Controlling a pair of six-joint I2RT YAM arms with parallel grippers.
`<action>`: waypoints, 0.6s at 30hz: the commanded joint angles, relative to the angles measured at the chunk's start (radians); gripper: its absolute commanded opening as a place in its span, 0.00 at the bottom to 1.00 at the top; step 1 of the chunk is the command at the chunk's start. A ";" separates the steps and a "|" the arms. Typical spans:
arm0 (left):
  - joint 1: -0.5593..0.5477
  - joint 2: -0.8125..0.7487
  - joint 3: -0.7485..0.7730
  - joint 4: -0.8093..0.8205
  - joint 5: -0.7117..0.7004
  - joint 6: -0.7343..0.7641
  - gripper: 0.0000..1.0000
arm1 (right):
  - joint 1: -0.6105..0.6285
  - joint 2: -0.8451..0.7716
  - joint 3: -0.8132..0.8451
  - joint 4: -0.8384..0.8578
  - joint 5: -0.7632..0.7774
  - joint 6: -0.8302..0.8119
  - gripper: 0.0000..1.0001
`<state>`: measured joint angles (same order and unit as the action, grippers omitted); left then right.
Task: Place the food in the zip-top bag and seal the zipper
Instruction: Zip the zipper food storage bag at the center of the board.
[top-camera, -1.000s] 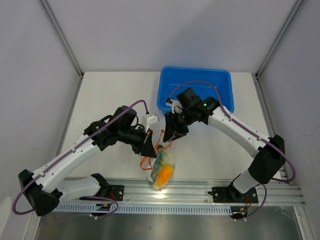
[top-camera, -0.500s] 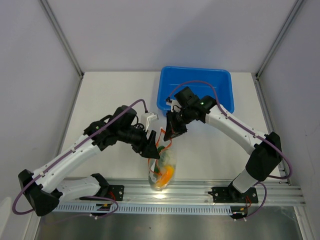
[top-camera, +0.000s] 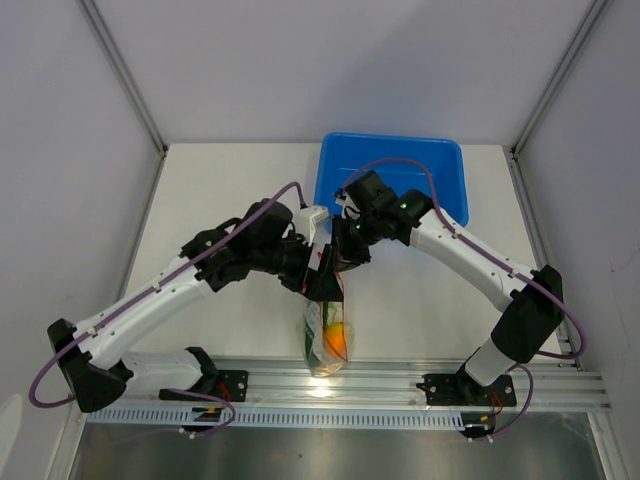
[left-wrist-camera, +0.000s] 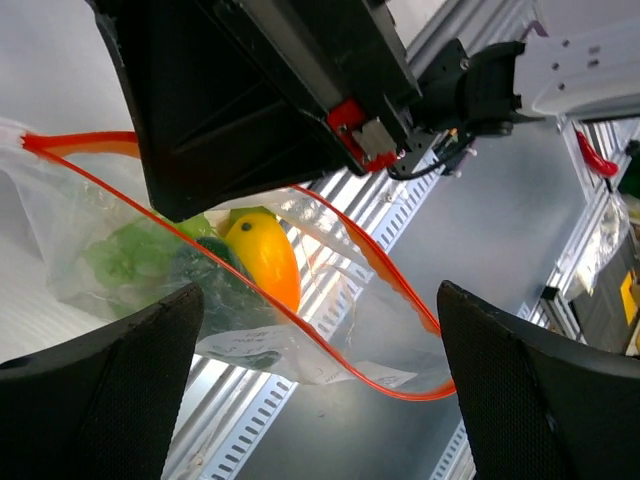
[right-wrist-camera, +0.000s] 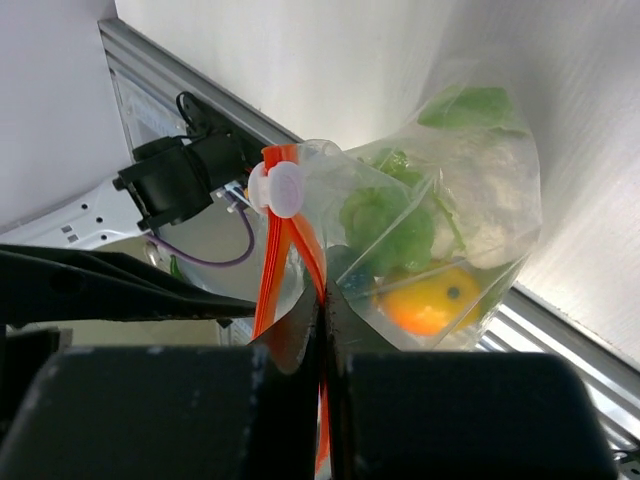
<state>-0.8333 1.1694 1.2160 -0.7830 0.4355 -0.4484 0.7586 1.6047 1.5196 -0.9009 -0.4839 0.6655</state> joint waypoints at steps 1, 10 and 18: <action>-0.046 0.033 0.068 -0.022 -0.157 -0.091 0.99 | 0.008 -0.023 0.047 0.005 0.037 0.072 0.00; -0.141 0.139 0.174 -0.179 -0.422 -0.305 0.99 | 0.033 -0.035 0.065 -0.007 0.137 0.148 0.00; -0.191 0.158 0.231 -0.145 -0.477 -0.355 0.98 | 0.056 -0.037 0.067 -0.023 0.194 0.190 0.00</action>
<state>-1.0023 1.3399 1.3998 -0.9539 0.0071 -0.7582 0.8047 1.6047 1.5433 -0.9222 -0.3332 0.8154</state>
